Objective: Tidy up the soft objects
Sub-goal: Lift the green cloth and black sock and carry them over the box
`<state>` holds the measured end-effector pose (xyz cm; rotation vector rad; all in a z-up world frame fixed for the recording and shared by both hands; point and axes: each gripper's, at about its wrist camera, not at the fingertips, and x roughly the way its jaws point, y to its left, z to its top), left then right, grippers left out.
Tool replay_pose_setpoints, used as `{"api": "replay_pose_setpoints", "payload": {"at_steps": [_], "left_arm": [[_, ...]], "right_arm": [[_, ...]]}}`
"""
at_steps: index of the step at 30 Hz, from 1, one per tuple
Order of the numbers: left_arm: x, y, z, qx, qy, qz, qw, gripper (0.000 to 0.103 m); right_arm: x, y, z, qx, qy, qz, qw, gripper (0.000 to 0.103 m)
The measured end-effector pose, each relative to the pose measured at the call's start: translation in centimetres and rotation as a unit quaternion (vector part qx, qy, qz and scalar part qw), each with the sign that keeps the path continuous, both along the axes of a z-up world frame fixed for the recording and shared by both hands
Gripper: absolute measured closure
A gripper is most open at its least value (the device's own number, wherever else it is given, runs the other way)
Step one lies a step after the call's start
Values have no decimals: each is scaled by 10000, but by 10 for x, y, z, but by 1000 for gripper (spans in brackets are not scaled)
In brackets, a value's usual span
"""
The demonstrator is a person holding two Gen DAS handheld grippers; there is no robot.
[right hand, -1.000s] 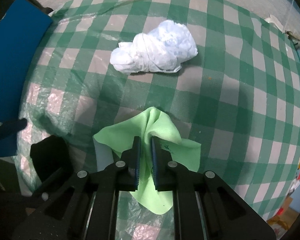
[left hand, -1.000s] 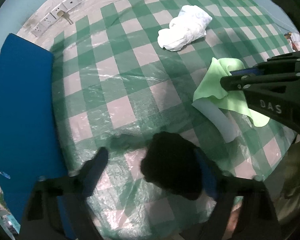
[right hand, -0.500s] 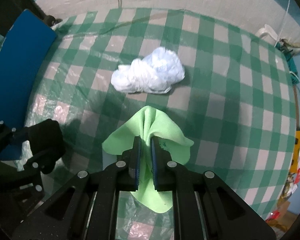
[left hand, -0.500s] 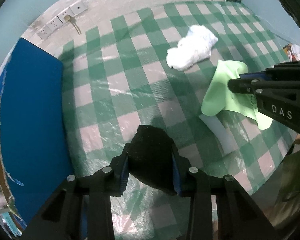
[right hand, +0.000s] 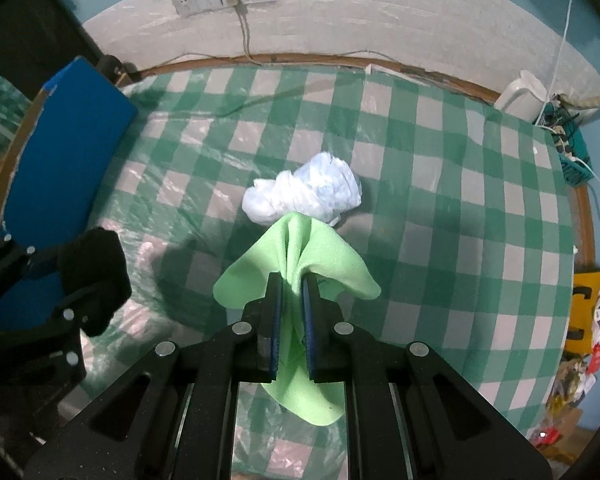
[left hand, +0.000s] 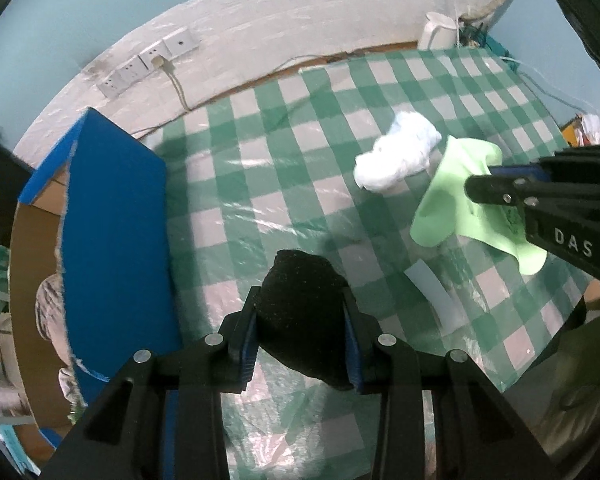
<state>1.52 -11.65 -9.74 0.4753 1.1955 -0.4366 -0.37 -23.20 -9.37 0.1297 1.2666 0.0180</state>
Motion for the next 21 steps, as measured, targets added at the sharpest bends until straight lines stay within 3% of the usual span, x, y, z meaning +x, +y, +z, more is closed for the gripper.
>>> {"api": "replay_pose_setpoints", "payload": {"at_steps": [8, 21], "left_arm": [[4, 11, 25, -55, -351, 114, 9993, 67], [9, 28, 50, -172, -592, 248, 9978, 67]], "right_arm": [[-1, 1, 21, 56, -246, 17, 9997, 93], [4, 19, 54, 109, -601, 241, 9978, 93]]}}
